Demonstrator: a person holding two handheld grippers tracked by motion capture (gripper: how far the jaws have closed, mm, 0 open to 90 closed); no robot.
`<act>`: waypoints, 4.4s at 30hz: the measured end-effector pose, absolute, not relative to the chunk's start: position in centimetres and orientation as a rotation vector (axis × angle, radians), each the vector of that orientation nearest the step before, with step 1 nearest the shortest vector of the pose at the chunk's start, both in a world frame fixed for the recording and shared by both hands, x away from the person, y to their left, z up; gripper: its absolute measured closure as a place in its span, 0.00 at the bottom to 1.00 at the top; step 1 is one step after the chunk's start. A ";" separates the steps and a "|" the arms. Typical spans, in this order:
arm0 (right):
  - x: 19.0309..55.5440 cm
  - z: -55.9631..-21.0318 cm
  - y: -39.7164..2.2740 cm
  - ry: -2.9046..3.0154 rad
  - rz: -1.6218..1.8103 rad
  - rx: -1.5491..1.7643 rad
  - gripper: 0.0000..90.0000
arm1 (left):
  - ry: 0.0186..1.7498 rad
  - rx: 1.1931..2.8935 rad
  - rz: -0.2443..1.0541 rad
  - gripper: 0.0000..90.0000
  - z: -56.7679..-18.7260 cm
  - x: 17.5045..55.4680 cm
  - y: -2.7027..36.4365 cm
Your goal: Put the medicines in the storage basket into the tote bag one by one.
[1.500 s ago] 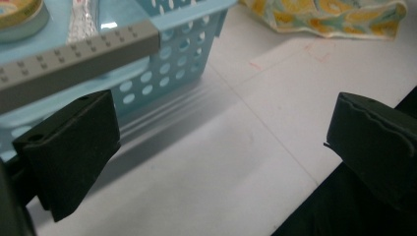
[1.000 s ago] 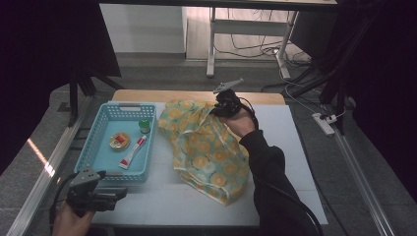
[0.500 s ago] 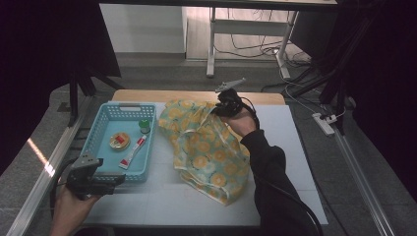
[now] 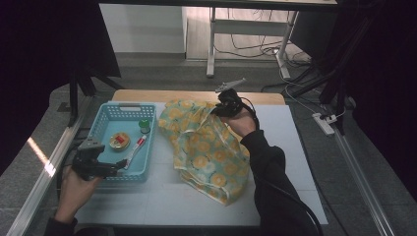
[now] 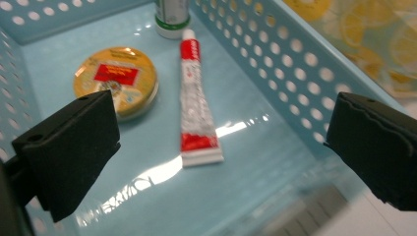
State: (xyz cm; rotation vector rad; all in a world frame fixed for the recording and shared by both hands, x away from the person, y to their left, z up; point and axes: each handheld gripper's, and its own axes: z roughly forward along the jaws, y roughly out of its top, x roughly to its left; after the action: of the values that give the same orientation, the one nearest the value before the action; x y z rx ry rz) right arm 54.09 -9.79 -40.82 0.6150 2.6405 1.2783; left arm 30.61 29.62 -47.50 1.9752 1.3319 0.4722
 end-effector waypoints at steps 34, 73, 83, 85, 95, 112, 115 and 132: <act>54.1 -40.9 -10.1 2.635 1.283 0.611 1.00 | 1.543 2.073 0.447 0.00 -48.9 40.4 31.2; 53.9 -41.6 -10.1 2.648 1.295 0.613 1.00 | 1.757 2.255 0.263 0.23 -52.1 44.1 30.7; 53.9 -41.7 -10.2 2.645 1.300 0.614 1.00 | 1.760 2.204 0.261 0.23 -51.3 43.8 31.0; 53.9 -41.7 -10.3 2.642 1.302 0.618 1.00 | 1.748 2.183 0.252 0.23 -51.1 43.7 31.1; 54.0 -41.7 -10.4 2.638 1.303 0.619 1.00 | 1.634 2.138 0.240 0.23 -48.2 42.9 30.2; 53.9 -41.6 -10.7 2.630 1.304 0.632 1.00 | 1.401 2.139 0.248 0.23 -44.3 39.9 27.4; 53.9 -41.7 -10.7 2.629 1.306 0.629 1.00 | 1.365 2.138 0.249 0.23 -43.7 39.4 26.8; 53.8 -41.6 -10.8 2.625 1.311 0.627 1.00 | 1.145 2.198 0.194 0.23 -40.7 37.8 20.0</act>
State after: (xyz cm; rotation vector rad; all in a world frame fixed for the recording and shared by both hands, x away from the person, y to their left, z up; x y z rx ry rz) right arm 53.83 -10.77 -41.64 0.6267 2.6250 1.3112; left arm 37.77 19.96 -40.70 2.1981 1.1455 0.1938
